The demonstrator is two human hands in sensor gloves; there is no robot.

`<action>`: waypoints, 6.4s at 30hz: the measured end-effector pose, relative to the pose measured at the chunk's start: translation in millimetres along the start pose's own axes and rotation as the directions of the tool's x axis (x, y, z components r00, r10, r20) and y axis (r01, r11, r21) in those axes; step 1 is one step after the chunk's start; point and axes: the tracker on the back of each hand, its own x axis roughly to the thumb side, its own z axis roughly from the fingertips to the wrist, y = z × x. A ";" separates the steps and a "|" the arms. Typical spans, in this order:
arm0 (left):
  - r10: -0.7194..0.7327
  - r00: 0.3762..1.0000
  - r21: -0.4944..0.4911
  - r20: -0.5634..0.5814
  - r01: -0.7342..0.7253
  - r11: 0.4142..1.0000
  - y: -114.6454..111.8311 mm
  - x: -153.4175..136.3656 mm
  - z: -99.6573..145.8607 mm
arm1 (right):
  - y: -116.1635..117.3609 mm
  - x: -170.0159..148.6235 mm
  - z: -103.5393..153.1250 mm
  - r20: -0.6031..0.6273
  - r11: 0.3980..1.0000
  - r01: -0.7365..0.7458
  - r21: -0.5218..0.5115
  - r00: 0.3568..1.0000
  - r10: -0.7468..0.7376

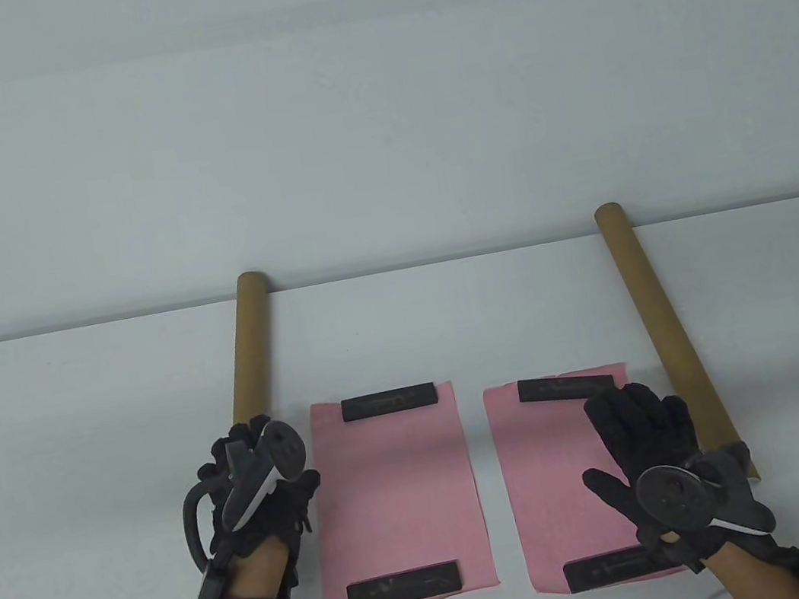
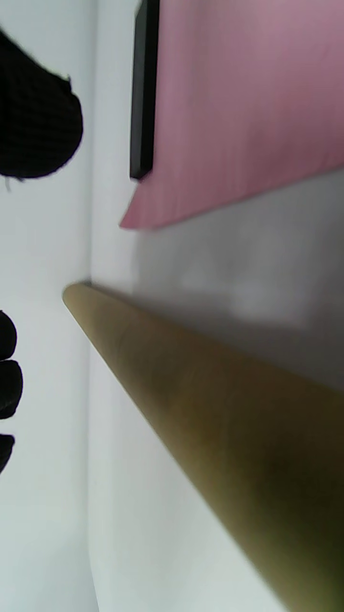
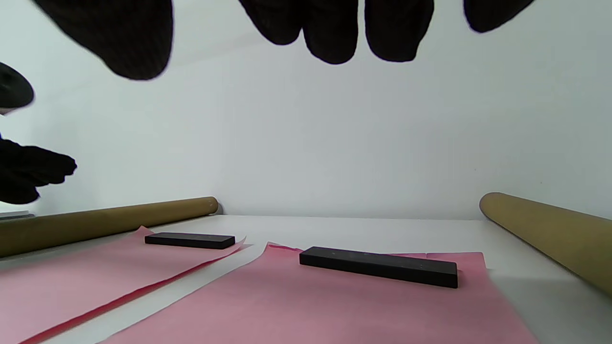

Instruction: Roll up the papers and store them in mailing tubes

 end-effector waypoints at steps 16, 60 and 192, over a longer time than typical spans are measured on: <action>-0.032 0.922 -0.374 -0.386 -0.125 0.919 -31.9 -19.8 -86.3 | 8.9 5.7 1.1 0.032 0.999 0.020 0.041 0.999 -0.021; -0.066 0.953 0.444 0.296 -0.076 0.893 17.1 -40.7 71.0 | -11.7 26.5 5.3 0.129 0.771 0.637 0.006 0.764 -0.632; 0.205 0.913 -0.297 -0.353 -0.317 0.901 -2.9 -20.4 -42.2 | -31.8 30.7 10.3 0.097 0.977 -0.070 -0.201 0.991 0.091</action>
